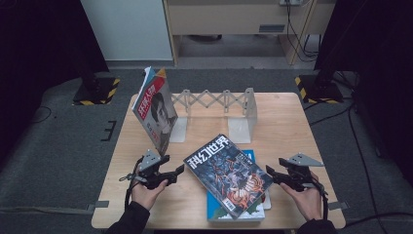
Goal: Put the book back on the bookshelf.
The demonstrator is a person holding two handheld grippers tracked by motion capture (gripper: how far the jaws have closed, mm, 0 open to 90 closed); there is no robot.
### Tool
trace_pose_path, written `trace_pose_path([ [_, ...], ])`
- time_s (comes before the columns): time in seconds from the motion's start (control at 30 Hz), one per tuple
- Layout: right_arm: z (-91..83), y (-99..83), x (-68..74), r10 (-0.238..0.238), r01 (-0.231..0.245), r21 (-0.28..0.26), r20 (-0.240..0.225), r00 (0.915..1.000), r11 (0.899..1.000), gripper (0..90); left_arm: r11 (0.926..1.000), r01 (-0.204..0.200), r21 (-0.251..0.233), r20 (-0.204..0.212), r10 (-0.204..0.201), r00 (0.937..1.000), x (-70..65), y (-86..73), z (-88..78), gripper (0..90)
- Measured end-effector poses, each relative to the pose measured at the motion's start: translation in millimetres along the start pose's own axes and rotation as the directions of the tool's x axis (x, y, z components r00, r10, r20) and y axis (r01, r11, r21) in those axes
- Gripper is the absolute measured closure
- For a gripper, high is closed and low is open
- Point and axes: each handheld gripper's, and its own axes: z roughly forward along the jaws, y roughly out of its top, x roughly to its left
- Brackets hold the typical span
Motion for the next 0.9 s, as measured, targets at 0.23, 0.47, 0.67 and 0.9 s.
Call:
trace_pose_path([
  [0.23,4.4,-0.9,8.3,-0.019,0.02,0.019,-0.038,0.9991,1.0,39.1,0.9993,0.008,0.035,0.047,-0.01,0.9988,-9.3,-4.3,17.3,24.2],
  [0.47,8.3,-1.6,14.6,-0.036,0.038,0.031,-0.058,0.9977,0.999,40.0,0.9973,0.051,0.054,0.053,-0.054,0.9972,-3.5,-5.6,28.2,23.8],
  [0.67,12.6,-5.6,17.8,-0.023,0.026,0.035,-0.079,0.9966,0.999,39.8,0.9945,0.079,0.069,0.031,-0.081,0.9962,9.2,-7.9,38.8,23.2],
  [0.9,13.5,-6.9,21.4,0.002,0.0,0.029,-0.081,0.9967,1.0,40.2,0.9953,0.063,0.073,0.08,-0.069,0.9945,11.1,-7.9,53.0,22.0],
])
